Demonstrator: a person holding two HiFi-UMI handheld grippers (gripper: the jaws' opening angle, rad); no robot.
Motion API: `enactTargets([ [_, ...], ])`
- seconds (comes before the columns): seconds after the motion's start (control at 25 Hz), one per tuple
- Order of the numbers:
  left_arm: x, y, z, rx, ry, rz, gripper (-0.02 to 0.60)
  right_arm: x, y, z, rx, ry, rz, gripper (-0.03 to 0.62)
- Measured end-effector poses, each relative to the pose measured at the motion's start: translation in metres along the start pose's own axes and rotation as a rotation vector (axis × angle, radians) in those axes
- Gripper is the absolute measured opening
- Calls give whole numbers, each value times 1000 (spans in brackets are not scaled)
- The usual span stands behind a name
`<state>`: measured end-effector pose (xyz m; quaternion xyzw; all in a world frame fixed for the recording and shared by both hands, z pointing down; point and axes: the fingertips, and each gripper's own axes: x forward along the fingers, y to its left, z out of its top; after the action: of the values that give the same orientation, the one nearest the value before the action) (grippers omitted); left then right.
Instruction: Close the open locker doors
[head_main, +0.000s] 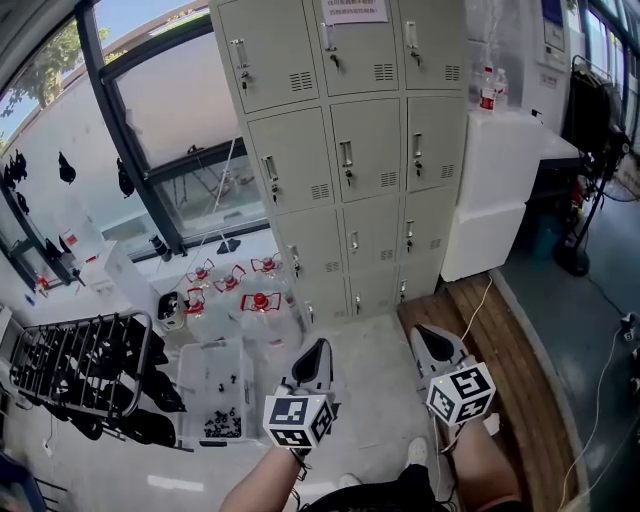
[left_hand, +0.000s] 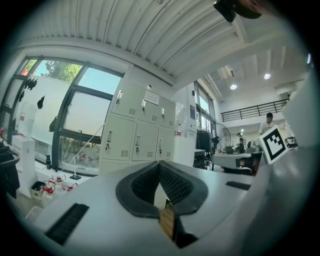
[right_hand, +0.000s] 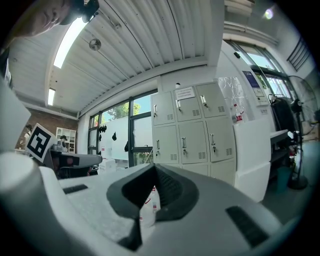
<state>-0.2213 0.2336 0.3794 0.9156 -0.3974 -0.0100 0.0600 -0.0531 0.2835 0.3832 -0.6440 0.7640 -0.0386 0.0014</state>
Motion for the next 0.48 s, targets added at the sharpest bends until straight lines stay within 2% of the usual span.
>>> enactTargets([
  [0.48,-1,2,2,8,0,-4,2,-1,2,0,-1,-1,-5,0],
])
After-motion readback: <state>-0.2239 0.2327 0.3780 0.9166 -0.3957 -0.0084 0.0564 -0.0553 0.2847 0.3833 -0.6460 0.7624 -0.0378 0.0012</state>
